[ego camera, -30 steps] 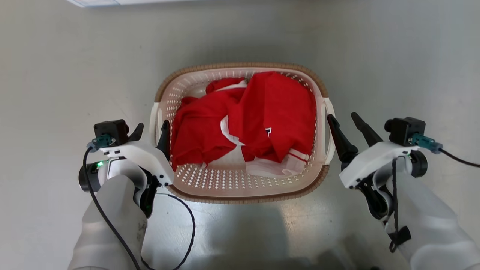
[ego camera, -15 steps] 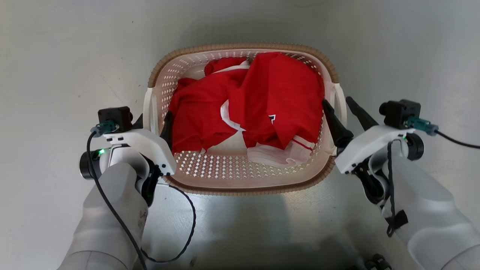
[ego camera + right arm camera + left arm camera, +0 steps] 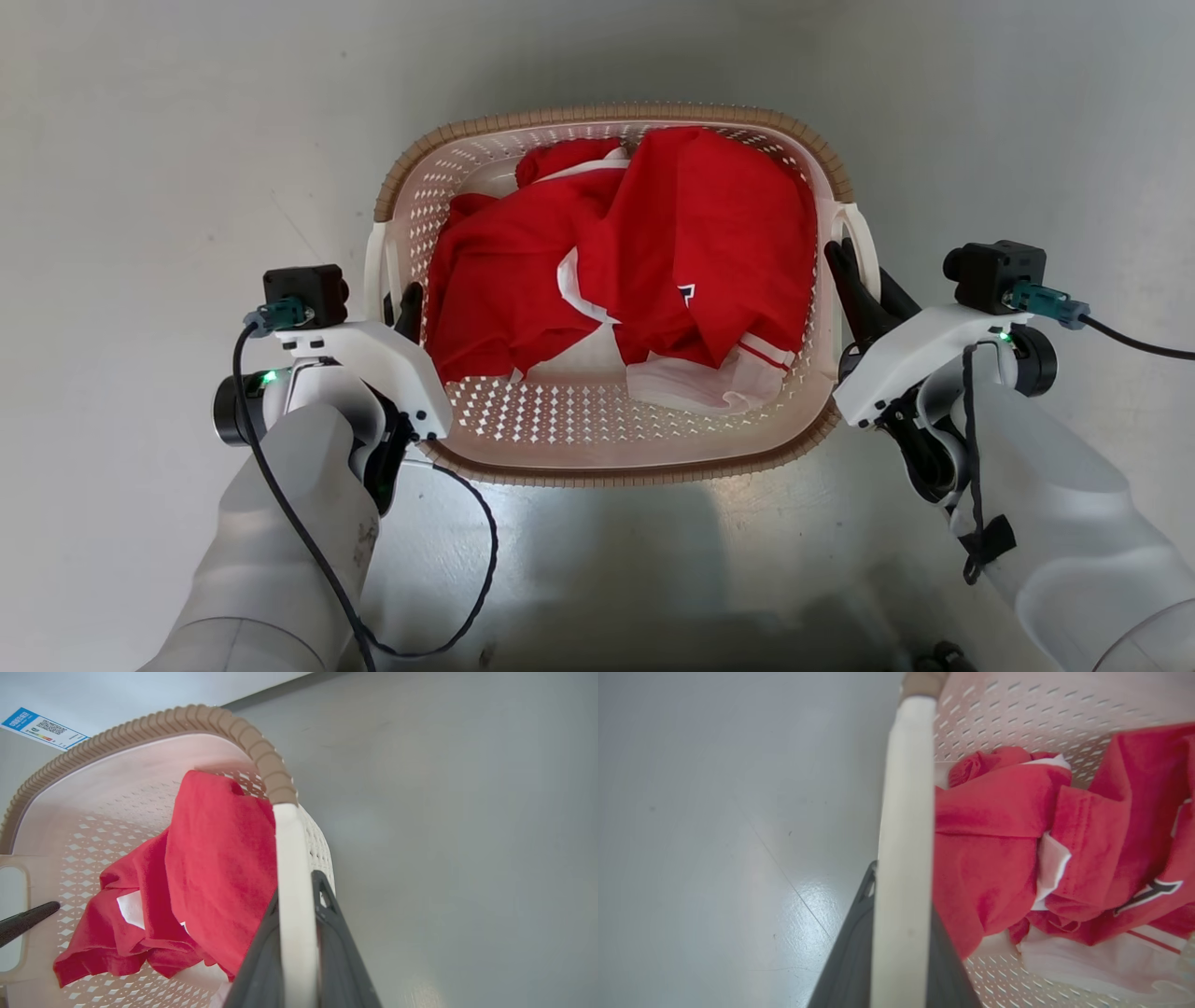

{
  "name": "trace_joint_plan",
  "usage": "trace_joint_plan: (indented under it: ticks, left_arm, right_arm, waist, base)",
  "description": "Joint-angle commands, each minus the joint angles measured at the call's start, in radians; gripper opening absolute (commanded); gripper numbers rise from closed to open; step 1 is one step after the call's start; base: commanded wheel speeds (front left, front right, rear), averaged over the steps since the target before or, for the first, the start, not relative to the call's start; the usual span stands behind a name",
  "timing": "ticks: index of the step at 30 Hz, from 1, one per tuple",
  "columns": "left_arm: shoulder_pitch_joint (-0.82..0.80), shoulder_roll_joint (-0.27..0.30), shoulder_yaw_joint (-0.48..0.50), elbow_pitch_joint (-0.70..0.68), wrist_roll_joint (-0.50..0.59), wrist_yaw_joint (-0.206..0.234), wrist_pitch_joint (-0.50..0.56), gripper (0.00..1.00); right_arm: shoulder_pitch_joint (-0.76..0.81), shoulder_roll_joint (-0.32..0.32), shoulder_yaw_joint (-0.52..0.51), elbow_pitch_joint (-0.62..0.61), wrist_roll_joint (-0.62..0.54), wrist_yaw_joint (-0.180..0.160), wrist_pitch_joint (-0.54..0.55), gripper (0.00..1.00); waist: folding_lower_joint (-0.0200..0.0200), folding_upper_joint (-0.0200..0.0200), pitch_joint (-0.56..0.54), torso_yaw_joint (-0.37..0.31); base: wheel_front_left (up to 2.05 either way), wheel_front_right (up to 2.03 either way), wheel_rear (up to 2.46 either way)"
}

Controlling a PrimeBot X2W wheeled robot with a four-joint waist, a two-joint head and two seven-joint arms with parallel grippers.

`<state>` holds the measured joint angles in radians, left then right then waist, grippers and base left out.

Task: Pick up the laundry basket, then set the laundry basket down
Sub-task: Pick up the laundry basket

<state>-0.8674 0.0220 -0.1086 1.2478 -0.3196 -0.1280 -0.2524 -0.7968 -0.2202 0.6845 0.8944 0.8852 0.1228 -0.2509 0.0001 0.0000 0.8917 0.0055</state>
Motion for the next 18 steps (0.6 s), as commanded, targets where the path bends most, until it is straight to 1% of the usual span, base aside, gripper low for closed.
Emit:
trace_joint_plan:
  ticks: [1, 5, 10, 14, 18]
  left_arm:
    - [0.034, 0.028, 0.007, -0.002, -0.017, -0.002, -0.009, 0.00]
    - [0.041, 0.028, -0.028, 0.002, -0.041, -0.002, -0.009, 0.00]
    - [0.053, 0.028, -0.057, 0.017, -0.069, -0.002, -0.008, 0.00]
    - [0.075, 0.028, -0.083, 0.028, -0.093, -0.002, 0.027, 0.00]
    - [0.109, 0.028, -0.106, 0.034, -0.125, -0.002, 0.070, 0.00]
  right_arm:
    - [0.049, 0.003, 0.021, -0.006, 0.007, 0.008, -0.011, 0.00]
    - [0.053, 0.003, 0.032, -0.005, 0.024, 0.008, -0.011, 0.00]
    - [0.058, 0.007, 0.071, 0.011, 0.061, 0.008, -0.011, 0.00]
    - [0.072, 0.013, 0.126, 0.040, 0.108, 0.008, -0.010, 0.00]
    - [0.085, 0.022, 0.188, 0.070, 0.169, 0.008, 0.031, 0.00]
  waist:
    - [0.0000, 0.0000, -0.013, 0.000]
    - [0.0000, 0.0000, -0.040, -0.003]
    - [0.0000, 0.0000, -0.092, -0.012]
    - [0.0000, 0.0000, -0.160, -0.020]
    - [0.0000, 0.0000, -0.247, -0.031]
  base:
    - [0.00, 0.00, 0.00]
    - [0.00, 0.00, 0.00]
    - [0.00, 0.00, 0.00]
    - [0.00, 0.00, 0.00]
    - [0.00, 0.00, 0.00]
